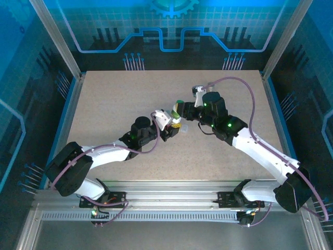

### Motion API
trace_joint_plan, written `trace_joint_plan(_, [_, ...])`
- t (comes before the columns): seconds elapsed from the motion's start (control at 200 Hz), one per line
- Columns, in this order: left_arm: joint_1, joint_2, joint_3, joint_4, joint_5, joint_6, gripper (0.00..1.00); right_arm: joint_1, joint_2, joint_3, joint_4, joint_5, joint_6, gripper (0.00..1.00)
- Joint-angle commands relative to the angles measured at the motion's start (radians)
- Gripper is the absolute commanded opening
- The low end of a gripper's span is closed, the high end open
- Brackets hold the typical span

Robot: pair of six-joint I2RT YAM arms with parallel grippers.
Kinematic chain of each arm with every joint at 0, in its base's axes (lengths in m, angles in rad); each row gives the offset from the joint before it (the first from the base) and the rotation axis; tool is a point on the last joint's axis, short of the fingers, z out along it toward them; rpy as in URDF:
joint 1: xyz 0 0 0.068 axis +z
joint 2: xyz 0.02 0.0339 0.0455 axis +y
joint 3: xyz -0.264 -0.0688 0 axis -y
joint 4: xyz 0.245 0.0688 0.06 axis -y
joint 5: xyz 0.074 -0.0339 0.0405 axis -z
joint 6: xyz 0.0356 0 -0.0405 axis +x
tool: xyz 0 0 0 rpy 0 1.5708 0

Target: Sort the pills into containers

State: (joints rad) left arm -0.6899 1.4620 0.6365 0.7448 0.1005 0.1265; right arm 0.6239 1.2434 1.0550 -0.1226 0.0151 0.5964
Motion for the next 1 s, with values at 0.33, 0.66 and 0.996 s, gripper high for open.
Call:
trace_joint_plan(0.33, [-0.082,0.027,0.031,0.028,0.118,0.071,0.0,0.059,-0.059,-0.054,0.042,0.228,-0.361,0.05])
trace_joint_plan(0.66, [-0.085,0.025,0.009,0.042,0.172,0.072,0.0,0.084,-0.087,-0.038,-0.022,0.345,-0.527,0.0])
trace_joint_plan(0.996, [-0.085,0.008,0.014,0.004,0.204,0.086,0.0,0.122,-0.088,0.002,-0.091,0.433,-0.687,0.0])
